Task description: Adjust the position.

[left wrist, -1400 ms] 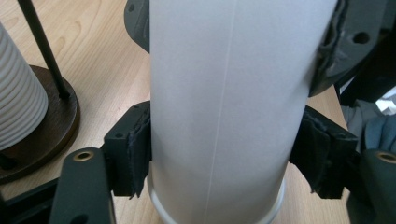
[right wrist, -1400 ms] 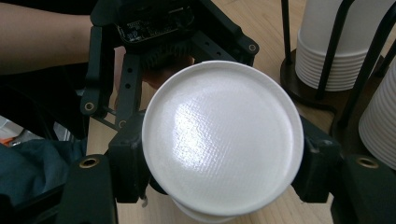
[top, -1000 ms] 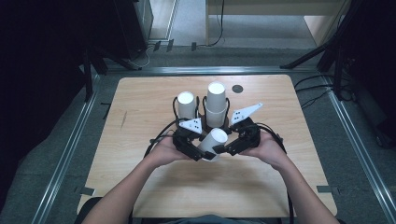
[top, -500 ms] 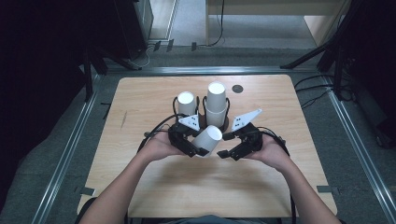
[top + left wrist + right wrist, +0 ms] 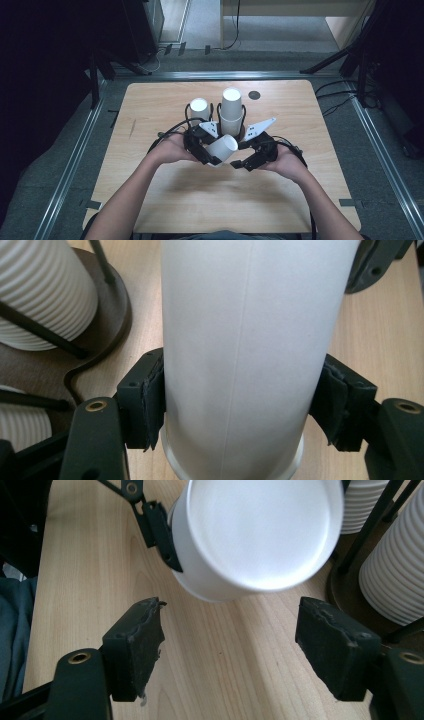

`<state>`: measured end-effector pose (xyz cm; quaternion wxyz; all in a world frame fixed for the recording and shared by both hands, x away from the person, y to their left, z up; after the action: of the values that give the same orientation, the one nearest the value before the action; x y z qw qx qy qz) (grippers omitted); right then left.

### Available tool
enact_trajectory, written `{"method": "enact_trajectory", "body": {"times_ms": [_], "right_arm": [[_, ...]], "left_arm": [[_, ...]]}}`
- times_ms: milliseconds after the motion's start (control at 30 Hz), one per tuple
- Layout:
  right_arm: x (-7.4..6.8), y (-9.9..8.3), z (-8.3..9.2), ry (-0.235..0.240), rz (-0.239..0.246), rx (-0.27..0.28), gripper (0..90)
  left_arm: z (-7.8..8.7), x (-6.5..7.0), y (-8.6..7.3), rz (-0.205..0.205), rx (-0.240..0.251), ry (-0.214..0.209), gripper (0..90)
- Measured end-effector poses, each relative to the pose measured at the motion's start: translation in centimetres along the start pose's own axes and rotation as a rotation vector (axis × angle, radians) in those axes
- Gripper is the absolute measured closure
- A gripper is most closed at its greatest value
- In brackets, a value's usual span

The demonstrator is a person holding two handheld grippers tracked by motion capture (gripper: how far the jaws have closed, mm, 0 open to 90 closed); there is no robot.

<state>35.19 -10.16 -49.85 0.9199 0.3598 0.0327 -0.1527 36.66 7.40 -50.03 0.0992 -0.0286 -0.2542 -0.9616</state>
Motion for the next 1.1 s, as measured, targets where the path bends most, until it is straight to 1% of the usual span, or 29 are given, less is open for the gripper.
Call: {"method": "enact_trajectory", "body": {"times_ms": [33,133,167,200,233,333,367,467,567,600,633,700,767,800,833,867,900,933,967,1000,1100], "right_arm": [[0.0,0.0,0.0,0.0,0.0,0.001,26.8],[0.0,0.0,0.0,-0.002,0.003,0.002,26.8],[0.0,0.0,0.0,-0.001,0.005,-0.001,26.8],[-0.1,0.0,-0.1,0.001,0.007,-0.002,26.7],[-0.2,0.0,-0.1,0.006,0.008,-0.004,26.8],[-0.4,0.2,-0.3,0.026,0.023,-0.005,26.7],[-0.5,0.2,-0.4,0.035,0.026,-0.007,26.8],[-0.8,0.5,-0.6,0.041,0.045,-0.012,27.6],[-1.0,0.6,-0.7,0.064,0.051,-0.025,32.7],[-1.0,0.6,-0.8,0.063,0.055,-0.028,33.3],[-1.0,0.6,-0.7,0.076,0.046,-0.036,33.9],[-1.0,0.6,-0.6,0.092,0.025,-0.046,34.3],[-1.1,0.7,-0.5,0.095,0.034,-0.047,34.4],[-1.2,0.8,-0.4,0.099,0.034,-0.044,34.4],[-1.3,0.9,-0.3,0.09,0.041,-0.042,34.5],[-1.3,1.0,-0.1,0.08,0.043,-0.035,34.6],[-1.3,1.0,-0.1,0.081,0.039,-0.032,34.6],[-1.2,1.1,0.0,0.075,0.038,-0.026,34.5],[-1.1,1.1,0.1,0.065,0.041,-0.023,34.5],[-1.1,1.1,0.1,0.064,0.038,-0.024,34.5],[-0.8,0.9,0.3,0.051,0.029,-0.026,34.4]], "left_arm": [[-0.2,0.1,0.1,0.0,0.0,-0.005,30.9],[-0.9,0.4,0.0,-0.019,-0.031,-0.018,30.9],[-1.1,0.5,0.0,-0.024,-0.035,-0.028,30.9],[-1.2,0.6,0.0,-0.024,-0.034,-0.048,30.8],[-1.3,0.7,0.1,-0.027,-0.034,-0.06,30.8],[-1.7,1.2,0.2,-0.046,-0.048,-0.072,30.8],[-1.9,1.3,0.2,-0.059,-0.058,-0.076,30.8],[-2.4,1.8,0.3,-0.077,-0.065,-0.096,30.5],[-2.5,1.9,0.3,-0.083,-0.067,-0.098,30.3],[-2.6,1.9,0.3,-0.086,-0.066,-0.1,30.2],[-2.6,1.9,0.2,-0.088,-0.066,-0.103,30.1],[-2.5,2.0,0.3,-0.076,-0.065,-0.114,29.3],[-2.4,2.2,0.3,-0.072,-0.056,-0.115,27.3],[-2.3,2.2,0.3,-0.06,-0.037,-0.111,26.3],[-2.2,2.1,0.3,-0.031,-0.013,-0.121,22.9],[-2.1,2.1,0.3,-0.012,0.002,-0.126,17.5],[-2.0,1.9,0.3,0.0,0.009,-0.121,14.0],[-1.9,1.9,0.3,0.008,0.02,-0.107,12.1],[-1.9,1.8,0.2,0.015,0.029,-0.103,10.5],[-1.8,1.8,0.2,0.019,0.033,-0.097,9.3],[-1.6,1.6,0.1,0.029,0.05,-0.071,9.0]]}}
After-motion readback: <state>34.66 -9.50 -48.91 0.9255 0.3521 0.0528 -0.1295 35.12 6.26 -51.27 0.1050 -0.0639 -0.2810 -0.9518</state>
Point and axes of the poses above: each handheld gripper's, and its own axes: z roughly backward along the jaws, y roughly out of its top, x roughly to its right, the point moved 4 cm from there along -z, roughly forward along the jaws, and after that the axes turned 5 degrees about -x, right-handed, at the moved point
